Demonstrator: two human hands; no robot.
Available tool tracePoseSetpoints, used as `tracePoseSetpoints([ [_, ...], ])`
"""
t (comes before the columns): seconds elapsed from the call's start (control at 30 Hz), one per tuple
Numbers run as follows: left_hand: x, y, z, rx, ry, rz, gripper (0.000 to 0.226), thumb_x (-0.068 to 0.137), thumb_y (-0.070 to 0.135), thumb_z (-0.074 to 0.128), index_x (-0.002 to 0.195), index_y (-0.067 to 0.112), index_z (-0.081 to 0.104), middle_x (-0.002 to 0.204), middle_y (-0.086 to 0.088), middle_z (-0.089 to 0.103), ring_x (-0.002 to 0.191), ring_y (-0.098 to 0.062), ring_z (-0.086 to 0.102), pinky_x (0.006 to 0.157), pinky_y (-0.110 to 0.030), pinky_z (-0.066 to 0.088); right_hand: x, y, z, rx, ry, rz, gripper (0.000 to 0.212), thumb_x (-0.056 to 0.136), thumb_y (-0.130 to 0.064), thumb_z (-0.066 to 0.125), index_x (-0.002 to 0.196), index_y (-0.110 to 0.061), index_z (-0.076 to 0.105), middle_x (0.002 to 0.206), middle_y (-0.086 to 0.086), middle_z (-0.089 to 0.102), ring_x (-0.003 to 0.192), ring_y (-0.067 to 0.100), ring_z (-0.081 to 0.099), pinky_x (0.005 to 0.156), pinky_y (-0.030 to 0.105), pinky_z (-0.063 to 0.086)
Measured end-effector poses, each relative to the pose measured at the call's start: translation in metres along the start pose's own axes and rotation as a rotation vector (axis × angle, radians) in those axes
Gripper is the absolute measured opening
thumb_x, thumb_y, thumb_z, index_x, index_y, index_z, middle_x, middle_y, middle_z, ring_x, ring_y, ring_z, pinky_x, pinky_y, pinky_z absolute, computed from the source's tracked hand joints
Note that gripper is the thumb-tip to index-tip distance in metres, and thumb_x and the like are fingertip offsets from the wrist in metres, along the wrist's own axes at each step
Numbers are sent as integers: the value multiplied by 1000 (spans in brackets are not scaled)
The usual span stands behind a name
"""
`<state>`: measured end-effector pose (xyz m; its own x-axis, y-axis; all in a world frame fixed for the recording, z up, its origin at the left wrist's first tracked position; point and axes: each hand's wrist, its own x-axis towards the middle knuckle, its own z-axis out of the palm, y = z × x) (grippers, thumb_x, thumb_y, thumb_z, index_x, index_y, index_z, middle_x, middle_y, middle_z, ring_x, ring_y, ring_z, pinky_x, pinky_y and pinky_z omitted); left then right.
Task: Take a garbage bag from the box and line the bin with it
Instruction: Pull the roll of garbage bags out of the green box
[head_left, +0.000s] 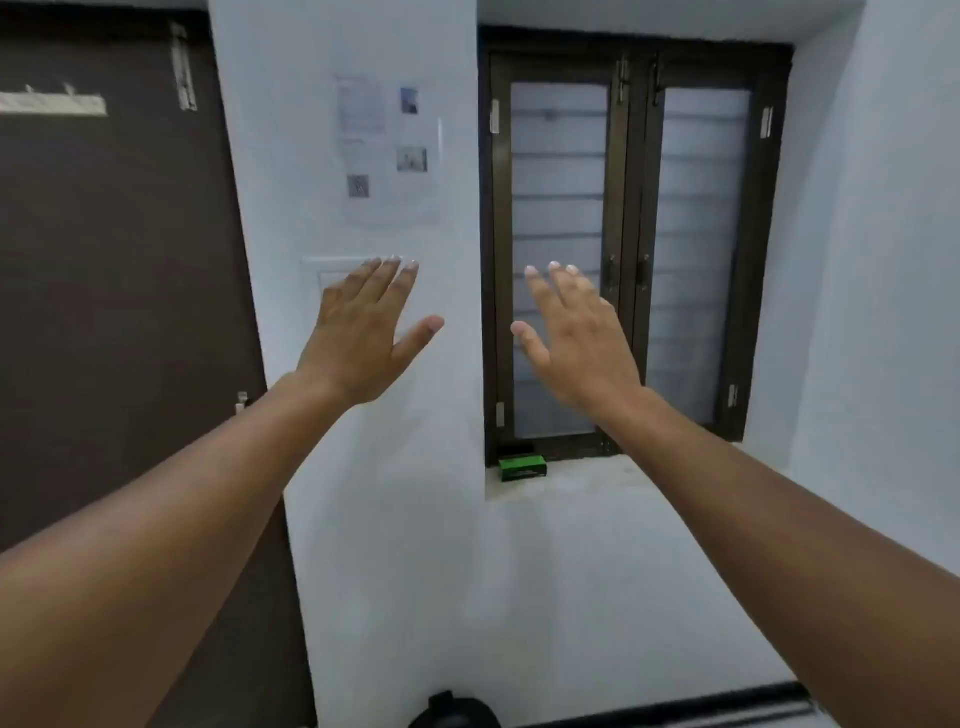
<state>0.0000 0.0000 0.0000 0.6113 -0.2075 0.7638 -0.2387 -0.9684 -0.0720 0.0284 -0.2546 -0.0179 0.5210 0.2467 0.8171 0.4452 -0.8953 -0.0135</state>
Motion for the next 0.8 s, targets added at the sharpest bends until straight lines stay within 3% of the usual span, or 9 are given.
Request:
tracePoseSetpoints([
  [0.23,12,29,118,26,-146,51,75,100,64,25,158,16,27,162,-8,34,152,-28,26,120,-48,25,-15,87,100,12,-169,21,67,104,-49,44,161,-21,22,163,13,33,153,31,27,122,50,30],
  [0.33,17,46,173,64,-289,88,75,98,65,27,158,19,27,161,-8,35,151,-28,28,118,-48,27,-27,123,143,48,-290,14,68,103,-50,44,161,-22,21,162,13,35,152,31,28,121,50,31],
  [0.57,15,76,304,-26,-507,28,68,101,63,27,156,24,33,159,-3,42,147,-23,35,118,-44,31,-52,207,241,115,-514,112,68,103,-49,48,161,-21,24,165,9,32,156,28,20,123,44,25],
  [0.8,37,80,426,-95,-660,-24,65,101,63,30,155,27,35,155,0,46,142,-24,41,114,-44,40,-55,259,337,158,-647,174,70,102,-48,53,161,-24,23,164,6,34,155,27,24,122,46,28],
])
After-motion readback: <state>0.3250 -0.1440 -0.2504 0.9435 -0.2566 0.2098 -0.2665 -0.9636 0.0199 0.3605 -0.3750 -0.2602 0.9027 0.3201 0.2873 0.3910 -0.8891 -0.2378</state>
